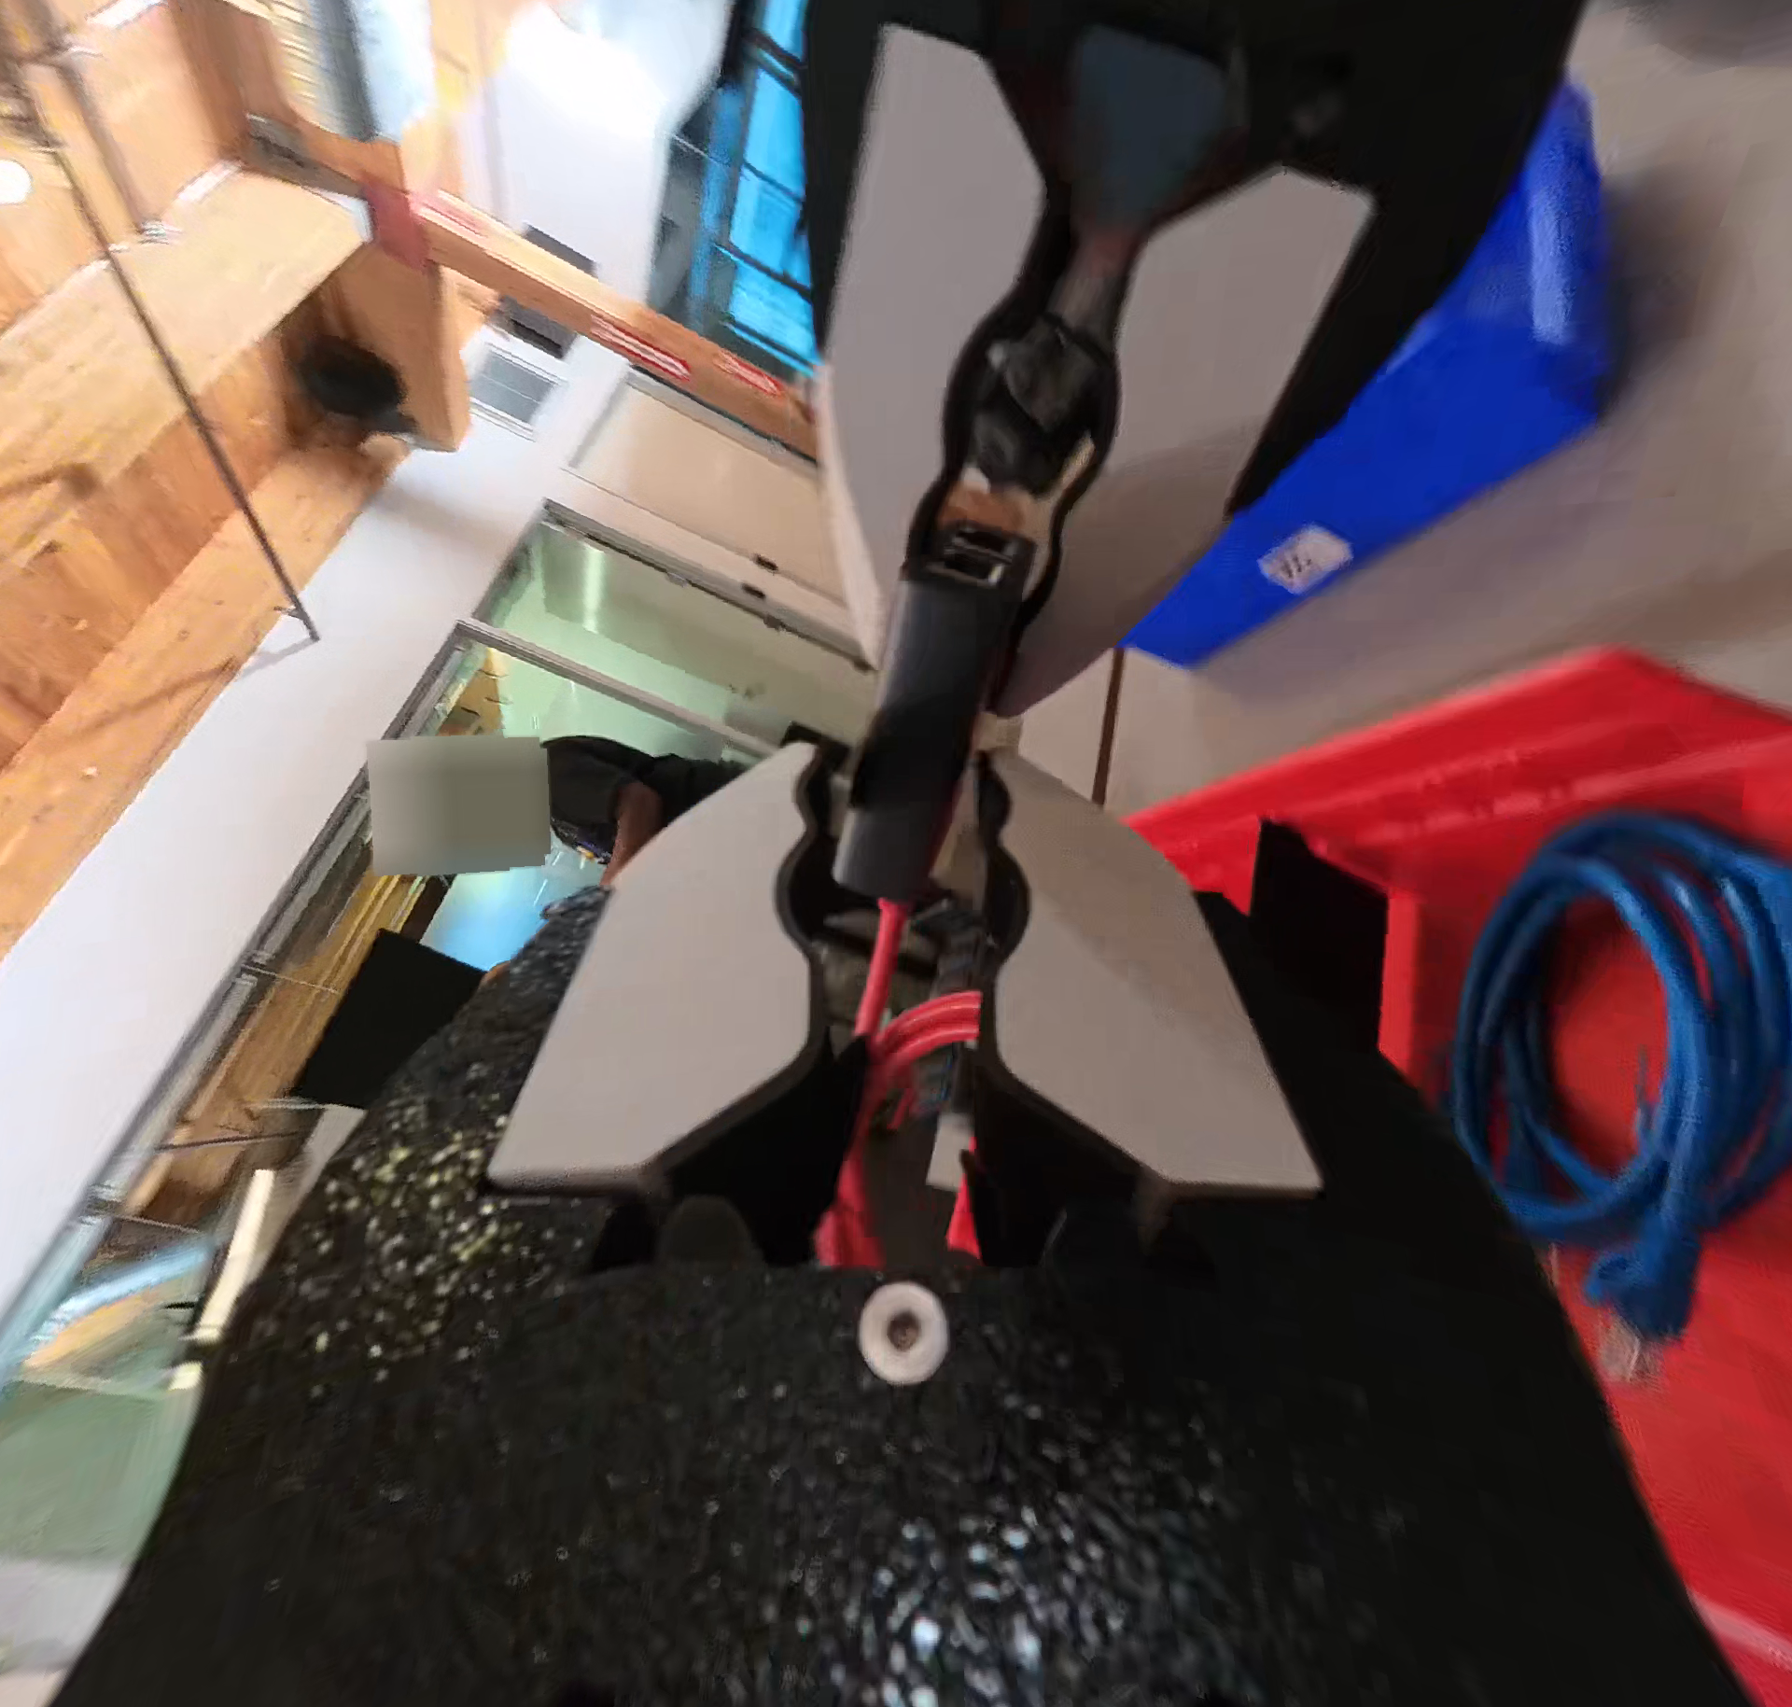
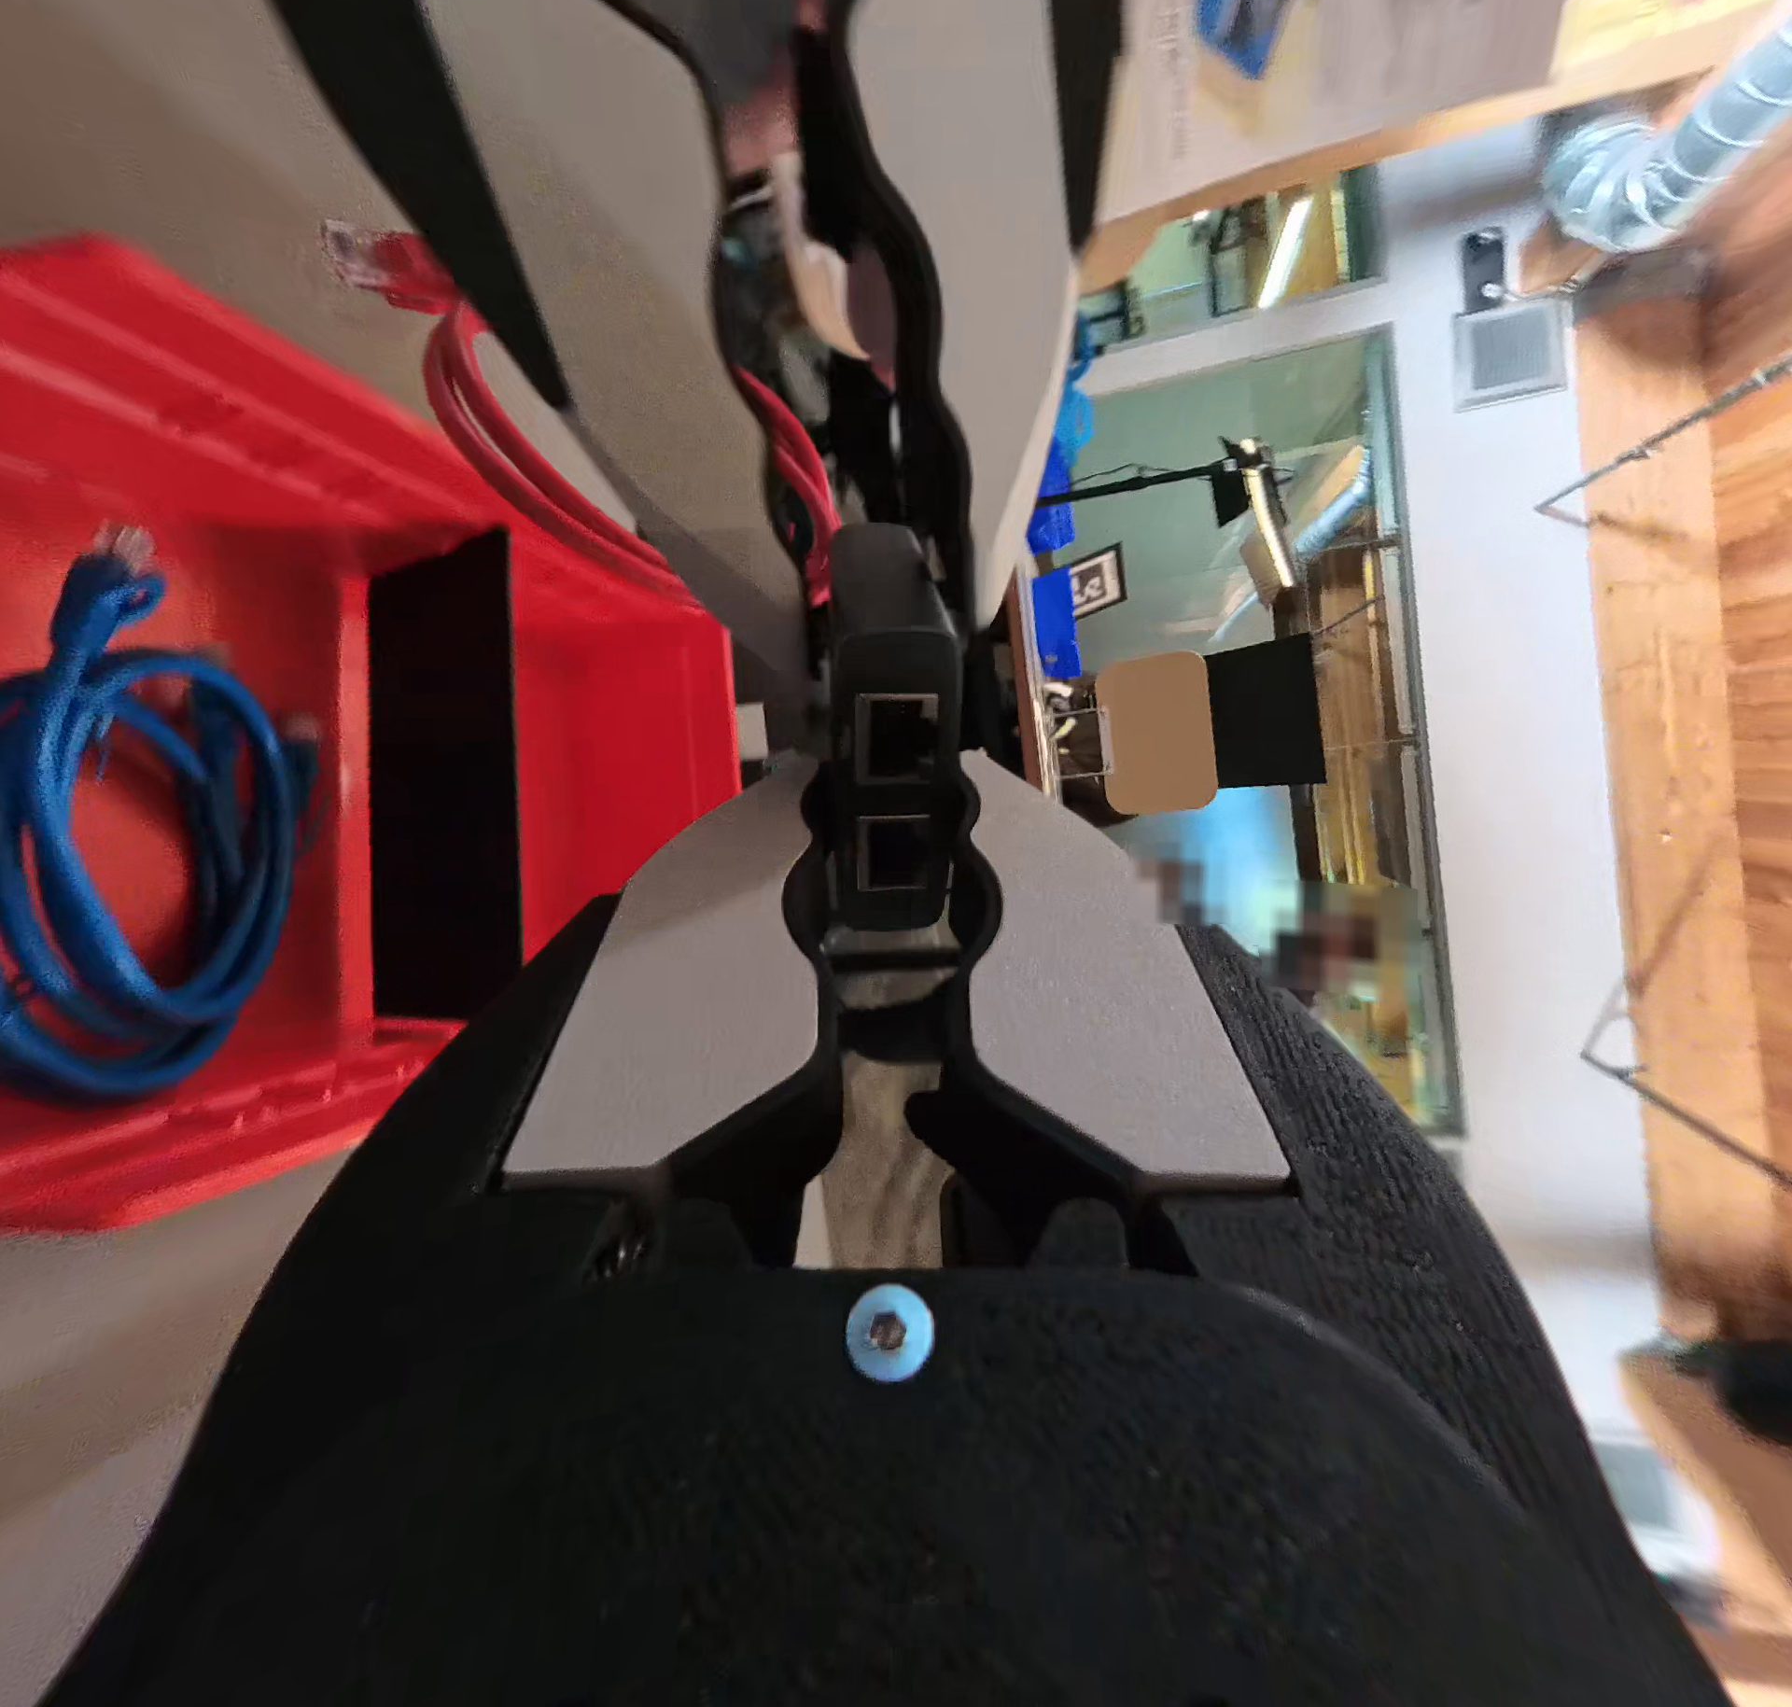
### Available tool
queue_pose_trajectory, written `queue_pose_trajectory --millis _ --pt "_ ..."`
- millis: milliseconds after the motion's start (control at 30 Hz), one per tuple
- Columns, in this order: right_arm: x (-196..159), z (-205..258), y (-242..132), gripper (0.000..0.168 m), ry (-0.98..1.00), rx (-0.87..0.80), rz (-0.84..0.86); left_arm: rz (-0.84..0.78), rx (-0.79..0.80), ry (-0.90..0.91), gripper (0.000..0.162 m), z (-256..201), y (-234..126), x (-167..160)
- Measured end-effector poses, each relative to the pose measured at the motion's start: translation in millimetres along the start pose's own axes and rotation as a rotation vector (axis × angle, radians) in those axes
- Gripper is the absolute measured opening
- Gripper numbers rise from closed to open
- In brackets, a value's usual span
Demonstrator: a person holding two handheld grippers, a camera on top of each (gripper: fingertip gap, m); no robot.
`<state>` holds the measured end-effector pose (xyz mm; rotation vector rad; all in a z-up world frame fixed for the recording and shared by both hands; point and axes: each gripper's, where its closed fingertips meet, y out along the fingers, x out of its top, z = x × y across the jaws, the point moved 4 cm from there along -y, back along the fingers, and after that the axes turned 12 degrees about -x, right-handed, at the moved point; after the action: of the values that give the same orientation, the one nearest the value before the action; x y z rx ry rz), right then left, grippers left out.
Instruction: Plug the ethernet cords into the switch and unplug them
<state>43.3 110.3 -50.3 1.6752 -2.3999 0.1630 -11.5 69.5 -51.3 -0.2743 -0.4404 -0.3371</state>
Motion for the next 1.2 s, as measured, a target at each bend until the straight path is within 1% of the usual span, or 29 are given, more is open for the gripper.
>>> queue_pose_trajectory --millis 33,100,133,200,267,367,400,433,467,500,533,567,600,667,733,833,900,1033,1100,1200 --pt "-4.0 -7.2 0.5 0.020 0.063 -0.029 -0.019 -0.059 0.014 -0.056 0.037 5.8 -4.2 3.1" --pt "-13.2 -22.7 1.4 0.019 0.209 -0.101 -0.073 -0.218 0.079 -0.182 0.043 23.3 -19.3 8.2" --pt "-17.5 -30.2 1.3 0.020 0.286 -0.138 -0.104 -0.302 0.108 -0.239 0.043 31.8 -29.7 9.2" --pt "-26.0 -43.0 0.8 0.020 0.417 -0.206 -0.162 -0.455 0.160 -0.338 0.054 47.8 -52.7 8.3" --pt "-32.5 -52.2 1.5 0.019 0.533 -0.255 -0.212 -0.571 0.246 -0.405 0.062 63.3 -77.5 1.5" --pt "-35.0 -63.3 4.9 0.019 0.715 -0.289 -0.315 -0.724 0.333 -0.491 0.078 79.1 -105.3 -16.4" --pt "-34.0 -66.7 6.2 0.019 0.779 -0.289 -0.358 -0.820 0.347 -0.533 0.082 82.5 -112.8 -24.7" --pt "-32.1 -70.2 7.1 0.019 0.844 -0.288 -0.406 -0.958 0.365 -0.579 0.086 84.9 -121.2 -35.6" --pt "-29.8 -73.0 8.4 0.019 0.907 -0.284 -0.454 -1.110 0.375 -0.623 0.085 85.7 -127.9 -50.6" --pt "-27.0 -74.6 10.0 0.019 0.966 -0.275 -0.500 -1.223 0.361 -0.699 0.086 86.7 -127.7 -69.8" --pt "-23.4 -74.5 12.2 0.019 1.020 -0.257 -0.542 -1.257 0.327 -0.807 0.091 88.1 -117.5 -90.2" --pt "-19.2 -73.0 15.0 0.019 1.067 -0.234 -0.580 -1.239 0.273 -0.912 0.095 87.8 -101.2 -105.4" --pt "-14.7 -70.2 18.3 0.019 1.105 -0.209 -0.611 -1.225 0.201 -0.976 0.098 84.8 -85.5 -110.8" --pt "-6.2 -61.9 25.9 0.019 1.162 -0.156 -0.652 -1.225 0.067 -1.014 0.097 76.3 -60.9 -100.0" --pt "1.1 -55.0 34.8 0.019 1.194 -0.105 -0.666 -1.183 -0.045 -0.992 0.094 64.8 -39.1 -78.3" --pt "12.5 -46.5 43.0 0.019 1.216 -0.038 -0.690 -1.159 -0.181 -0.991 0.093 49.9 -17.1 -50.6" --pt "21.1 -39.2 47.2 0.019 1.233 0.021 -0.711 -1.195 -0.196 -0.997 0.085 45.7 -13.5 -41.7" --pt "29.8 -29.9 53.8 0.019 1.263 0.091 -0.736 -1.313 -0.149 -0.975 0.054 44.0 -22.3 -39.1" --pt "30.9 -28.6 54.0 0.019 1.281 0.118 -0.752 -1.334 -0.137 -0.955 0.045 43.6 -25.0 -40.4" --pt "33.5 -26.9 53.1 0.019 1.278 0.141 -0.771 -1.360 -0.155 -0.970 0.038 42.9 -24.8 -40.5"
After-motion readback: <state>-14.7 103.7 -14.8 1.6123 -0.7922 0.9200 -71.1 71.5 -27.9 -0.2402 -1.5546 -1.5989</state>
